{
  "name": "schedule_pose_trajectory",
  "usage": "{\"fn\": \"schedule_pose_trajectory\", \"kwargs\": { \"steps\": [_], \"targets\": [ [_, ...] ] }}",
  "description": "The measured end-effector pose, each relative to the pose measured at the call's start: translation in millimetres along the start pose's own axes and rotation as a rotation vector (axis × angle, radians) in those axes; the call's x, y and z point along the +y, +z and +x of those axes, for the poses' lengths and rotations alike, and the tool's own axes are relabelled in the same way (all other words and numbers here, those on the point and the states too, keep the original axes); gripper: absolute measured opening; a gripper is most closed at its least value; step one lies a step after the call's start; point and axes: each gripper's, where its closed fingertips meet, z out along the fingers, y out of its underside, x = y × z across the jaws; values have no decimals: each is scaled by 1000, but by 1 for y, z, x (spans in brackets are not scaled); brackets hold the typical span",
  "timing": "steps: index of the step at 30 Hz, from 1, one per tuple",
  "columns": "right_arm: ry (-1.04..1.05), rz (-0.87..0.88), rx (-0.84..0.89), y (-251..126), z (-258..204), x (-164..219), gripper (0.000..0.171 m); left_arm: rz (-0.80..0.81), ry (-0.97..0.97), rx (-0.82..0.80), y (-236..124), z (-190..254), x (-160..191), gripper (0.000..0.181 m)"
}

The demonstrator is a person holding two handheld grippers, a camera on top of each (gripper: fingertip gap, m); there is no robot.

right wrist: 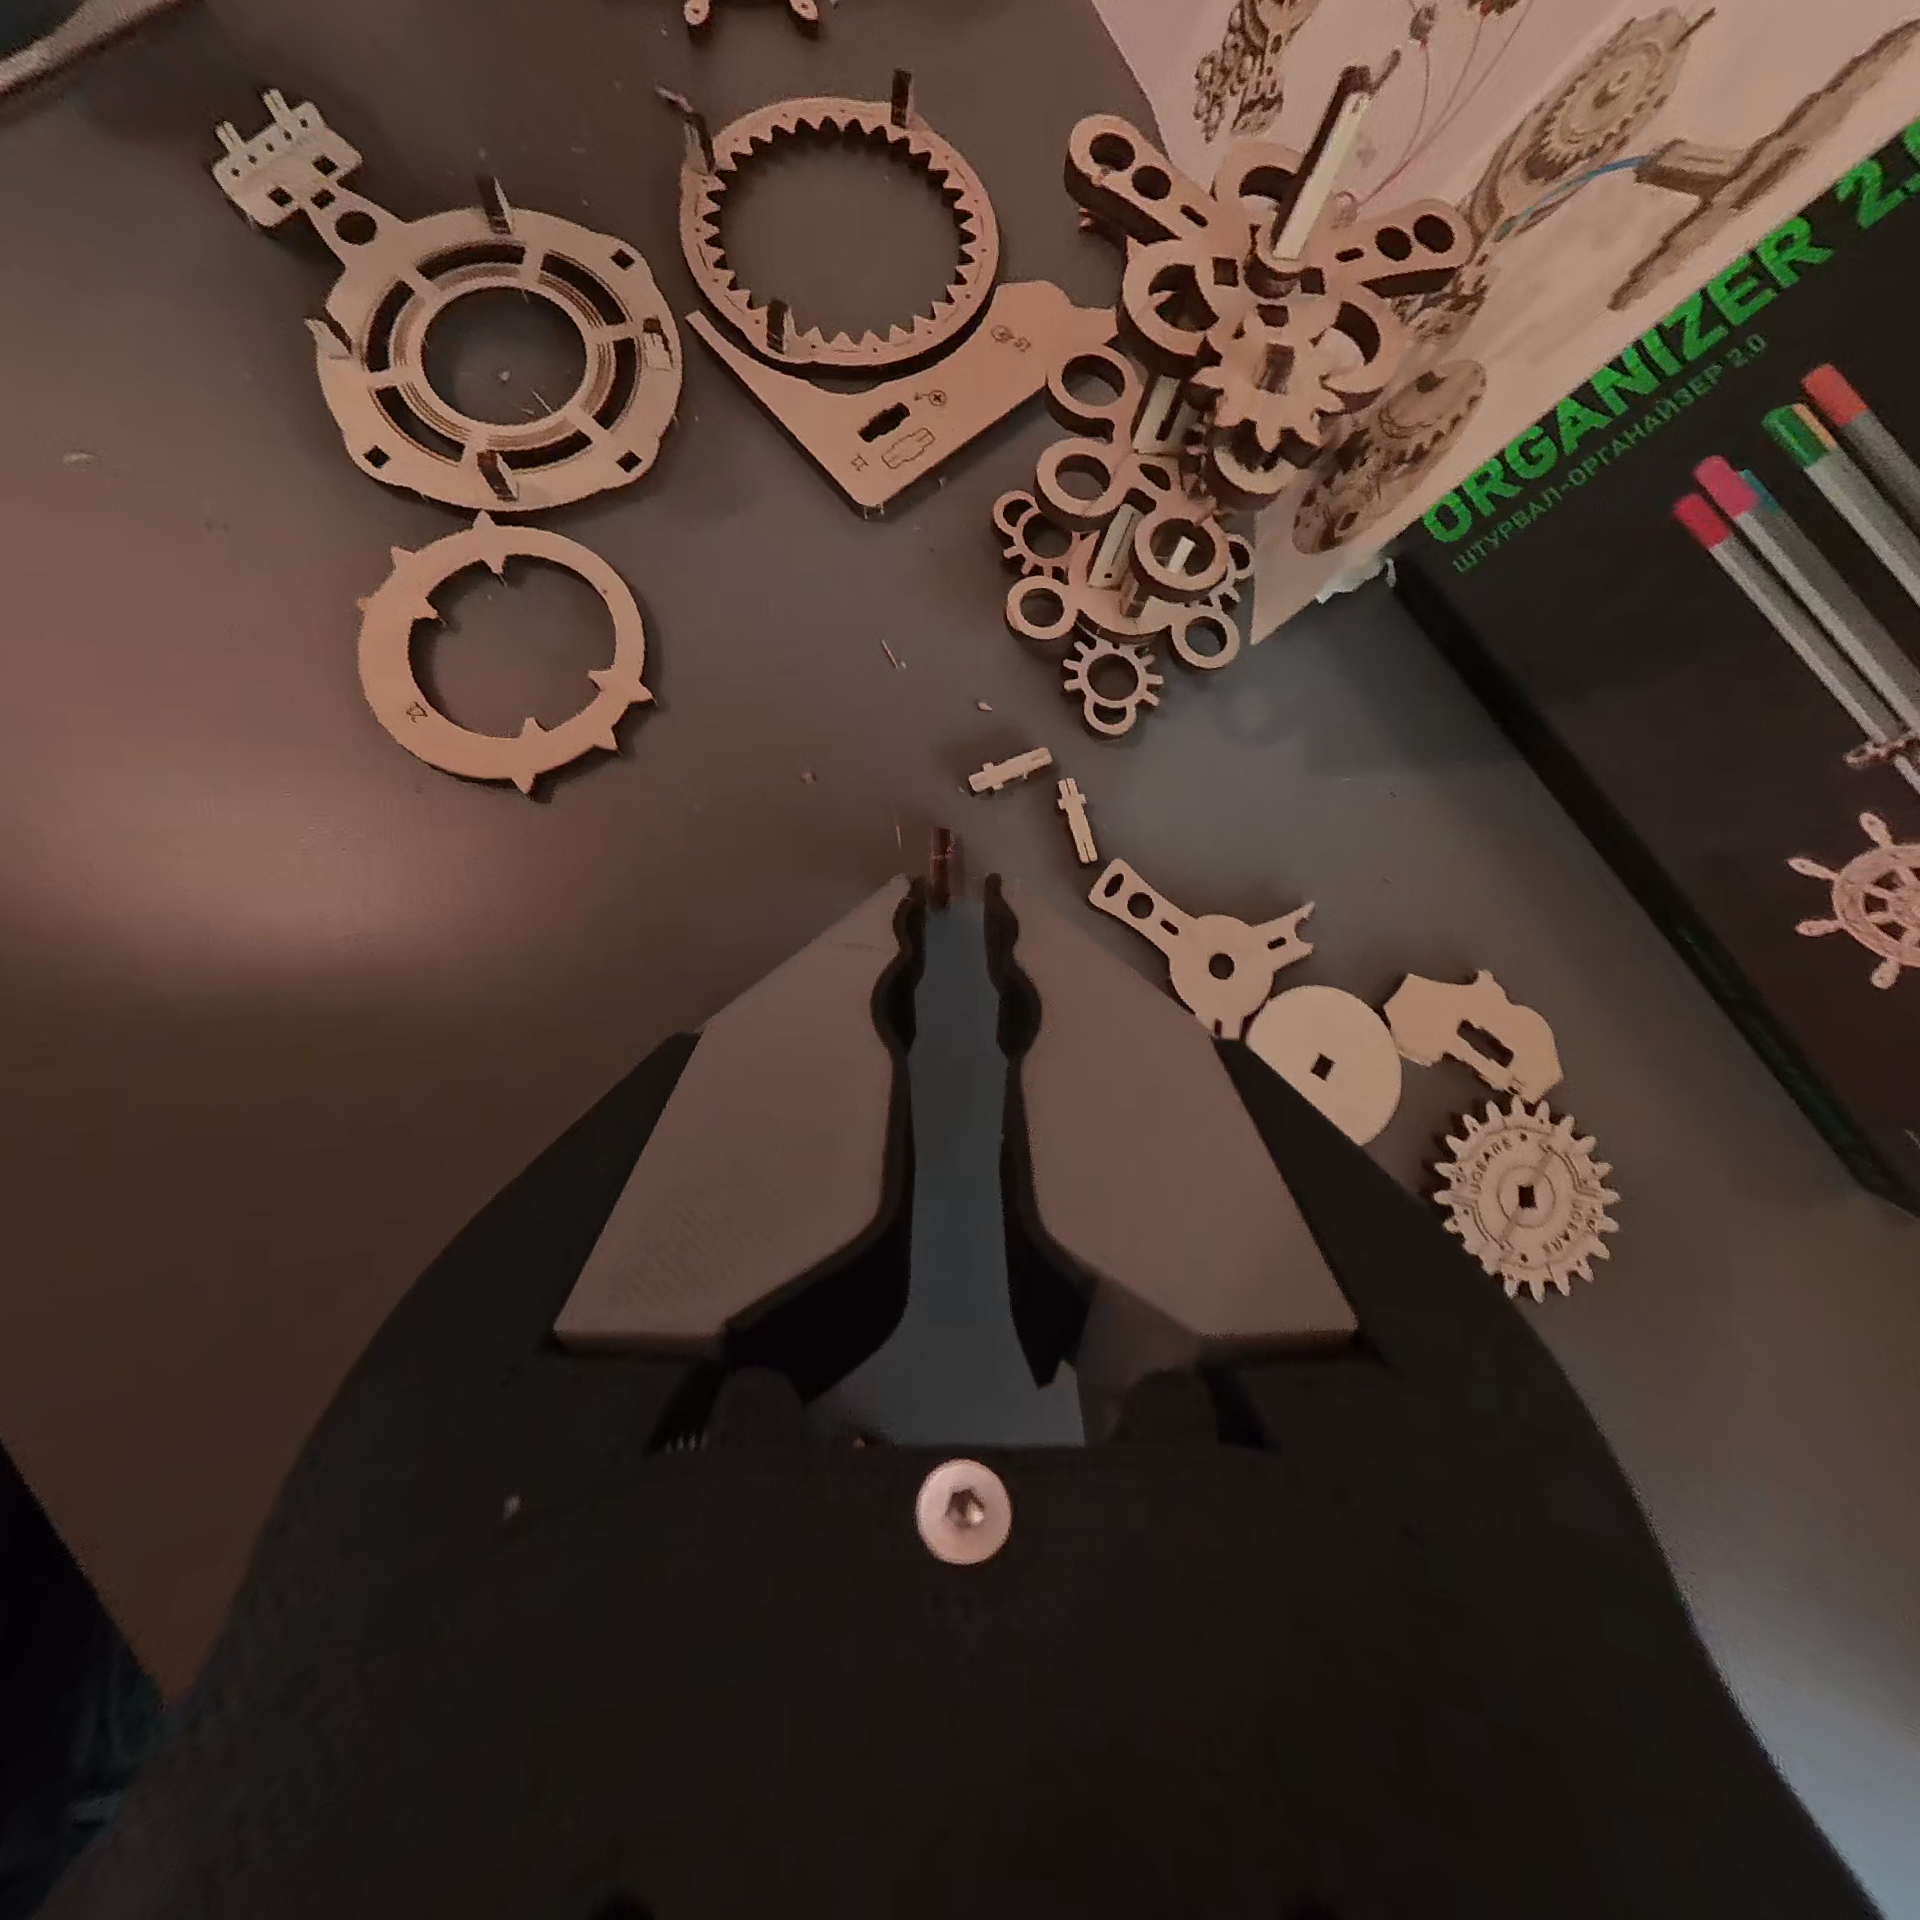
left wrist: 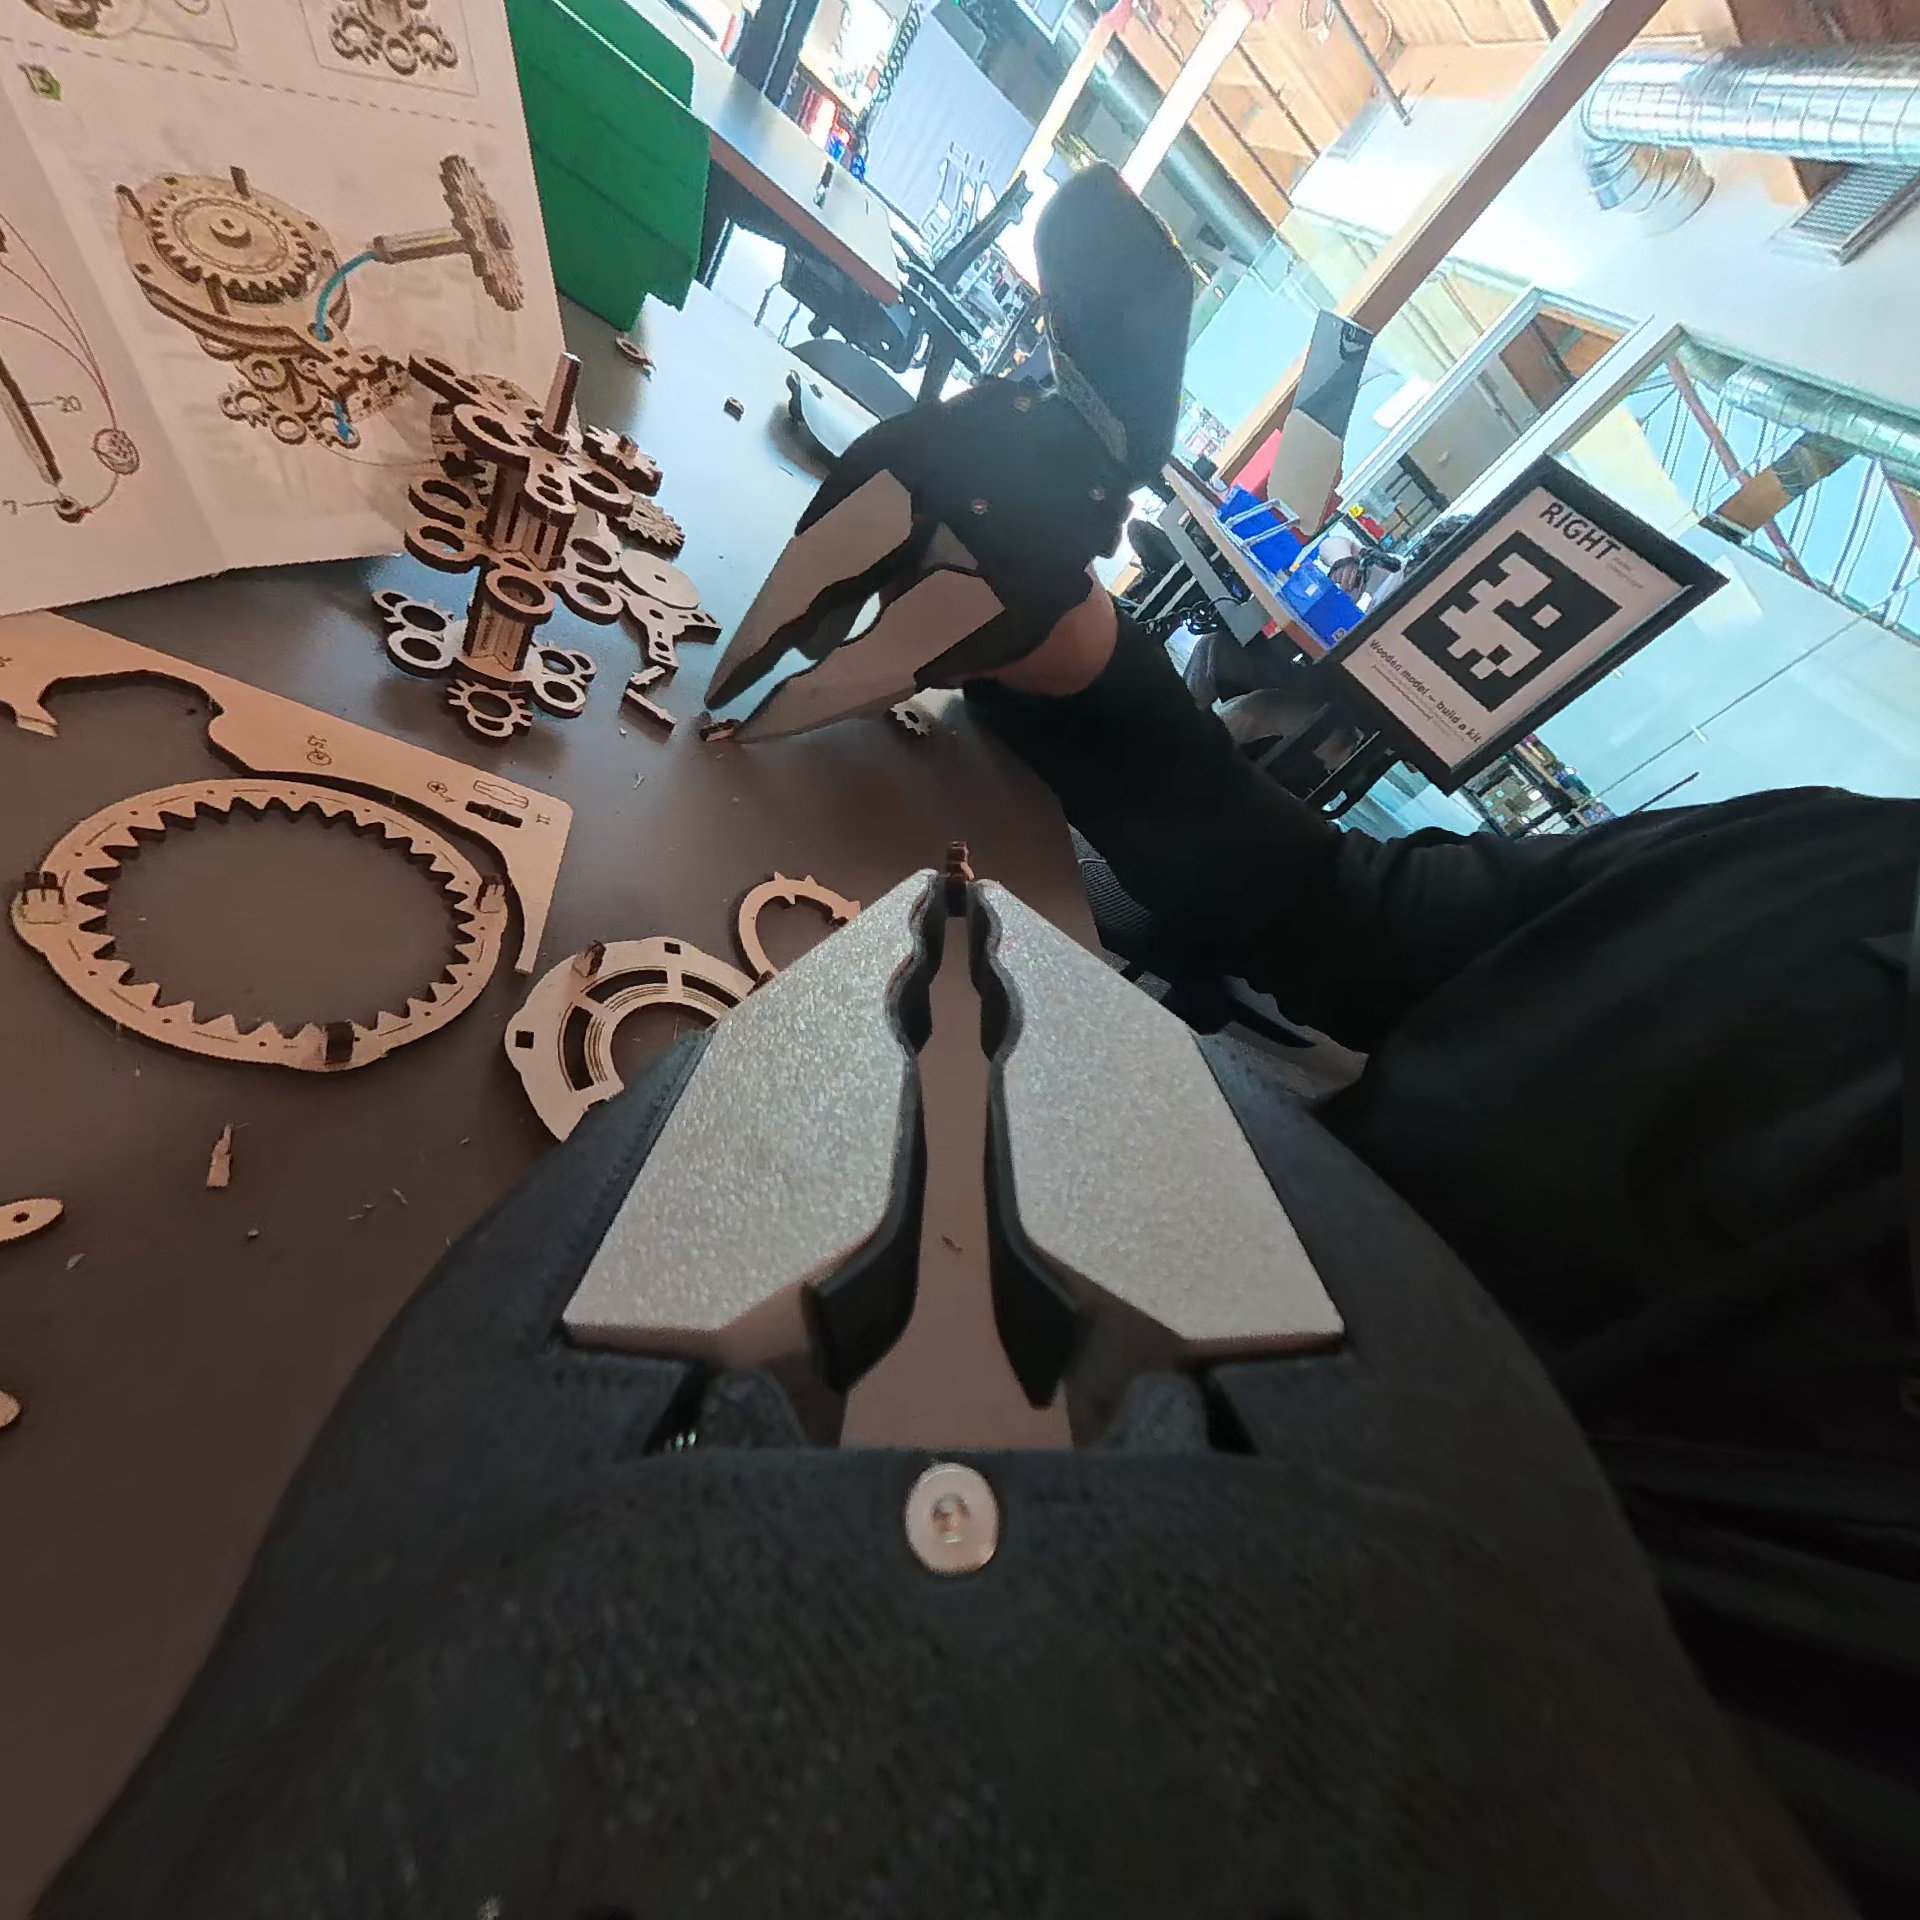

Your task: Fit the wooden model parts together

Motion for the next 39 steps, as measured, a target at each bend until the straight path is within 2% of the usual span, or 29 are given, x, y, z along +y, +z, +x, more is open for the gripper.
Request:
{"fn": "schedule_pose_trajectory", "kwargs": {
  "steps": [3, 7, 10, 14, 23, 34, 39],
  "targets": [
    [7, 9, -24, 2, -3, -2, 5, -4, -1, 7, 1, 1, 1, 1],
    [43, 30, -59, 2, -6, -4, 11, -3, 3, 9, 0, 4, 1, 1],
    [41, 32, -40, 3, -4, -4, 0, 0, 11, 3, -3, 5, 1, 1],
    [13, 43, -30, 3, -4, -6, 0, 8, 17, -13, -7, 4, 0, 0],
    [-58, 286, -99, -6, -21, -50, 0, 47, -1, -54, -12, -8, -5, 0],
    [-77, 356, 38, -19, -2, -52, 0, 77, -11, -62, -14, -10, -10, 0],
    [-85, 359, 47, -19, -4, -52, 0, 73, -17, -62, -13, -12, -8, 0]
  ]
}}
